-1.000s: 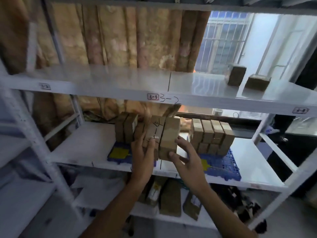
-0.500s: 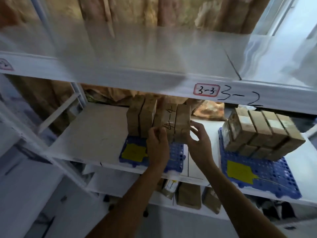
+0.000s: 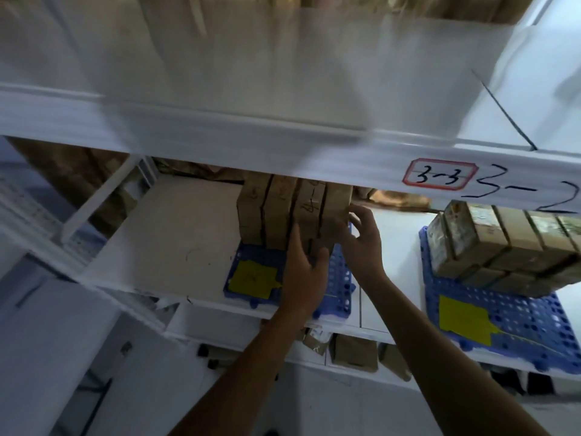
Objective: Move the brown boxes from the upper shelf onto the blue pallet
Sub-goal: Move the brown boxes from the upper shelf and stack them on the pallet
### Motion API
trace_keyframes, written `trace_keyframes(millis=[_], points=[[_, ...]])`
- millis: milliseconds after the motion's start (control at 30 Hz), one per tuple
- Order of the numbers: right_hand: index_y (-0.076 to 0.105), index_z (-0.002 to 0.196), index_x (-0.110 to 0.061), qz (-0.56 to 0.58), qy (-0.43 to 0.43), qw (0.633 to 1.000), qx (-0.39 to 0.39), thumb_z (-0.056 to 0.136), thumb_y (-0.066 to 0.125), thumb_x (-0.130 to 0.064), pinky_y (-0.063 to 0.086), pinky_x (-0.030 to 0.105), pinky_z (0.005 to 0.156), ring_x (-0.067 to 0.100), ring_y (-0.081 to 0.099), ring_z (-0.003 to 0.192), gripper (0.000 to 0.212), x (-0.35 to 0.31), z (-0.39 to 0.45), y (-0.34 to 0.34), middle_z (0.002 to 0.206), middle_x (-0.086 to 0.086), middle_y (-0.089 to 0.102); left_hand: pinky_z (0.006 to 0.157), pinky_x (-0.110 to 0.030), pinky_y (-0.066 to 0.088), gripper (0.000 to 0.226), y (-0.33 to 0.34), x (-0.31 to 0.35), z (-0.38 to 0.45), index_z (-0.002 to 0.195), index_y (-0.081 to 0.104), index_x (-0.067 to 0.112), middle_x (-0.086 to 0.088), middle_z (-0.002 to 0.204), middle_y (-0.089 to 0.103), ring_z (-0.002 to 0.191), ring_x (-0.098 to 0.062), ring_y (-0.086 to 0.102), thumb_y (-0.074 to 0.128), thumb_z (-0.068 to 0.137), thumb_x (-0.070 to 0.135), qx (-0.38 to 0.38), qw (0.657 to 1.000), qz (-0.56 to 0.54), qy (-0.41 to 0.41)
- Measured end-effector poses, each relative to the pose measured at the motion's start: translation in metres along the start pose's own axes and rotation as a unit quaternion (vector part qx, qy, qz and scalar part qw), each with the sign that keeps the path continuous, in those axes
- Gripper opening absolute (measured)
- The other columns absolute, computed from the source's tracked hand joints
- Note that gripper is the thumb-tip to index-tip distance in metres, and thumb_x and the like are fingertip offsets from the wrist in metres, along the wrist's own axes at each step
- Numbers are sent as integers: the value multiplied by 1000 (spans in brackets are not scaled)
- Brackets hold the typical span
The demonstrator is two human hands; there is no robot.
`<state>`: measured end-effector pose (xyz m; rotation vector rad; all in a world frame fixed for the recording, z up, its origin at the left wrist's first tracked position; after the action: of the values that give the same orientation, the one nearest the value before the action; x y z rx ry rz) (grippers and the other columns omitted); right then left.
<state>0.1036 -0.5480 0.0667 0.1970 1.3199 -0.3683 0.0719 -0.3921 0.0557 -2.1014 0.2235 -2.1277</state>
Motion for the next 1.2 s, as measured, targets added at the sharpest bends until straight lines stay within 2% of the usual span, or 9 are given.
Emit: trace_keyframes(millis=[200,300,434,567,667,767,901,1001,1201], points=[[62,132,-17,-8,23,1000,-10,101,66,-14,52,24,105,7,60,129,31,3,3,12,129,-7,66,102,-37,49,38,-63,-5,-4,141,53,23,6,137,53,123,-10,53,51,103,16,137,990,-12,32],[57,141,-20,-44,20,998,-29,103,61,-11,47,13,104,-6,55,127,40,0,0,14,132,-20,61,104,-35,47,35,-82,-4,0,139,55,16,-1,136,56,122,-11,53,47,105,15,144,989,-9,38],[39,158,-30,-58,52,996,-45,109,53,-27,38,-8,84,-37,43,111,52,-2,-10,0,141,-37,46,79,-3,44,34,-74,6,-8,139,57,19,40,108,60,94,20,56,42,108,20,116,993,-11,34],[37,162,-28,-69,72,994,-44,110,49,-36,35,3,98,0,45,141,54,-18,-24,-31,162,-8,42,111,-24,38,42,-45,36,-39,147,51,20,11,146,52,134,-5,47,35,109,33,57,997,-16,40],[48,155,-32,-80,66,993,-62,110,46,-41,34,-6,82,6,49,134,46,-45,-32,-57,150,-9,54,115,-25,32,45,-18,77,-66,148,49,18,8,146,47,133,-2,41,32,110,33,26,998,-26,55],[50,153,-35,-108,34,990,-83,109,45,-46,30,-11,77,-1,46,127,46,-86,-59,-97,137,-23,50,112,-34,39,27,16,121,-110,122,62,22,3,131,55,121,-11,50,39,109,27,19,994,-99,33],[53,142,-43,-118,-14,988,-104,110,45,-41,31,-3,94,-13,46,121,33,-158,-115,-162,133,-20,53,92,-23,44,27,73,185,-173,120,67,14,-1,120,65,106,-9,61,43,108,21,9,989,-104,104],[59,143,-31,-129,-49,983,-119,110,43,-43,46,29,110,4,59,125,39,-208,-154,-219,141,-13,63,109,-28,42,37,126,231,-212,137,58,8,-6,136,61,129,-19,55,39,109,22,-41,984,-83,155],[60,142,-29,-146,-97,984,-22,111,44,-32,50,48,107,14,66,122,34,-294,-173,-342,131,-4,72,97,-5,38,38,204,339,-273,123,61,53,35,126,60,117,18,52,36,93,56,-89,952,-92,277]])
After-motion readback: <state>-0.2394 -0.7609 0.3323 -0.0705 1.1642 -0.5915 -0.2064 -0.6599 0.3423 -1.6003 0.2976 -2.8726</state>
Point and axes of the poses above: each hand's wrist, its own z-axis towards the middle knuckle, its own y-axis out of the palm, x = y × z, the point moved 7 cm from there along z, towards the middle knuckle
